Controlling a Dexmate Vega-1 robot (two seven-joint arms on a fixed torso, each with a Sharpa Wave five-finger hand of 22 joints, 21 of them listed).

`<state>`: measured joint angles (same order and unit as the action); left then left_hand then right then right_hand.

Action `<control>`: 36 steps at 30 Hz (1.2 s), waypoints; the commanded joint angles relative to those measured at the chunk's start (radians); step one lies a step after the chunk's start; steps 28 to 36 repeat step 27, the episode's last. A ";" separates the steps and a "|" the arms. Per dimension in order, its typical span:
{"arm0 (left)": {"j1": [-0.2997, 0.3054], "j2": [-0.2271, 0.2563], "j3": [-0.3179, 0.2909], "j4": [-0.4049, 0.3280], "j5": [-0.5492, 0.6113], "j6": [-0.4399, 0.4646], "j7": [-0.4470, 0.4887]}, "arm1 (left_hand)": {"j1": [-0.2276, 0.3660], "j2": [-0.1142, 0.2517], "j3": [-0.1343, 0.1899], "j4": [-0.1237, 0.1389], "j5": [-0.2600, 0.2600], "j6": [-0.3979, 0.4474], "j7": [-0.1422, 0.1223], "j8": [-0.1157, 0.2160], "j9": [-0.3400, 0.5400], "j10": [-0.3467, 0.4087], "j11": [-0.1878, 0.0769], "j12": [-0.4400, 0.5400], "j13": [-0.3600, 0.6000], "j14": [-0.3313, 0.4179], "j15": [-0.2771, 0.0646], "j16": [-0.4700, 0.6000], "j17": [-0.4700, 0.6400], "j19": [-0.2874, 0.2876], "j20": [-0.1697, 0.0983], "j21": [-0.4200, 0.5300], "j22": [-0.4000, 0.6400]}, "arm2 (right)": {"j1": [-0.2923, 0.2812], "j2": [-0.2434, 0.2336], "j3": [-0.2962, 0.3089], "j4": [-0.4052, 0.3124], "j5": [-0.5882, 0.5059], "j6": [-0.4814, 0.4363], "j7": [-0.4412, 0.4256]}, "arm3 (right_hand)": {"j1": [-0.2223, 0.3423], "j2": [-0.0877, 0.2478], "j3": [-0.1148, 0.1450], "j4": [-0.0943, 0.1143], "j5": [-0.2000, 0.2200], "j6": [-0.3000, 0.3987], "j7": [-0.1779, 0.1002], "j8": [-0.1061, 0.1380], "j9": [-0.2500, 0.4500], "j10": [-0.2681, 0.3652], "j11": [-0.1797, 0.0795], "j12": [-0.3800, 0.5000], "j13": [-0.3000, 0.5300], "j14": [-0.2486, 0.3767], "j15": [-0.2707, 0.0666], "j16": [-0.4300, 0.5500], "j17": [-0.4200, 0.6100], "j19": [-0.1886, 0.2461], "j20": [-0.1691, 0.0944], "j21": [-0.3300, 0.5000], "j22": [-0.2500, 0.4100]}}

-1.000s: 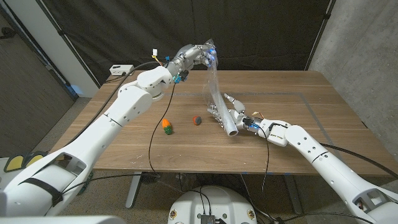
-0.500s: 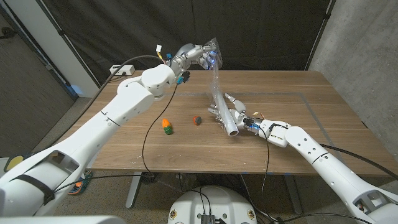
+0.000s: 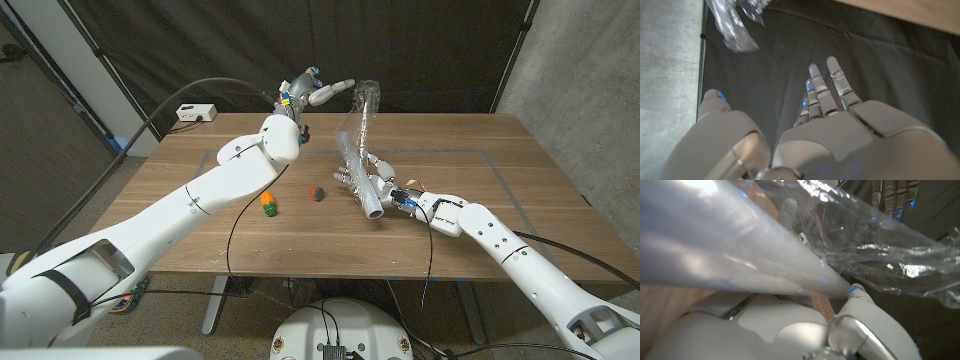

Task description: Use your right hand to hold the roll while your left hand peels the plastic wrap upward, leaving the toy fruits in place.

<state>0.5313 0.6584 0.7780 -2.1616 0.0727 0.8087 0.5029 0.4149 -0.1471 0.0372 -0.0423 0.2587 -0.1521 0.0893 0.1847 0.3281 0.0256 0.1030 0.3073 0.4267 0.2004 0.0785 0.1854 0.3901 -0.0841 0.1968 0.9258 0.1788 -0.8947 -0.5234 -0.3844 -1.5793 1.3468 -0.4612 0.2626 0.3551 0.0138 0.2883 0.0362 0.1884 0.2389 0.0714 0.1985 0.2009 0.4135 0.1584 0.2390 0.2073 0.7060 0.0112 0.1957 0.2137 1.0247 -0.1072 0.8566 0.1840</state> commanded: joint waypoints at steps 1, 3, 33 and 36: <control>0.115 -0.019 -0.037 0.041 0.265 -0.178 0.157 | -0.046 0.025 -0.079 0.030 0.032 -0.218 -0.103 -0.001 -0.060 -0.219 0.020 -0.109 -0.055 -0.295 0.068 -0.004 -0.078 -0.198 0.016 -0.166 0.000 | -0.007 0.001 -0.006 -0.015 -0.005 0.005 -0.009 | -0.005 -0.002 0.004 0.004 -0.004 -0.005 0.001 0.002 0.003 0.005 0.004 0.005 0.004 0.005 0.005 0.005 0.003 0.006 -0.001 -0.002 0.002; 0.139 -0.033 -0.055 0.056 0.288 -0.229 0.187 | -0.051 0.038 -0.088 0.038 0.038 -0.239 -0.134 0.002 -0.071 -0.257 0.004 -0.115 -0.068 -0.347 0.068 -0.007 -0.097 -0.213 0.016 -0.190 0.001 | -0.010 0.002 -0.007 -0.022 -0.006 0.006 -0.017 | -0.006 -0.002 0.004 0.004 -0.004 -0.005 0.001 0.002 0.003 0.005 0.004 0.005 0.004 0.005 0.005 0.005 0.002 0.006 -0.002 -0.003 0.002; 0.330 0.016 -0.294 0.025 0.251 -0.369 0.022 | -0.057 0.084 -0.094 0.057 0.042 -0.202 -0.181 0.020 -0.094 -0.234 -0.019 -0.097 -0.100 -0.321 0.055 0.018 -0.137 -0.205 0.015 -0.218 0.005 | -0.012 0.049 -0.049 -0.078 -0.045 0.064 -0.134 | -0.007 0.000 0.009 0.002 -0.002 0.002 0.001 0.005 0.002 0.010 0.005 0.007 0.003 0.008 0.003 0.006 0.001 0.009 -0.001 -0.008 0.003; 0.330 0.016 -0.294 0.025 0.251 -0.369 0.022 | -0.057 0.084 -0.094 0.057 0.042 -0.202 -0.181 0.020 -0.094 -0.234 -0.019 -0.097 -0.100 -0.321 0.055 0.018 -0.137 -0.205 0.015 -0.218 0.005 | -0.012 0.049 -0.049 -0.078 -0.045 0.064 -0.134 | -0.007 0.000 0.009 0.002 -0.002 0.002 0.001 0.005 0.002 0.010 0.005 0.007 0.003 0.008 0.003 0.006 0.001 0.009 -0.001 -0.008 0.003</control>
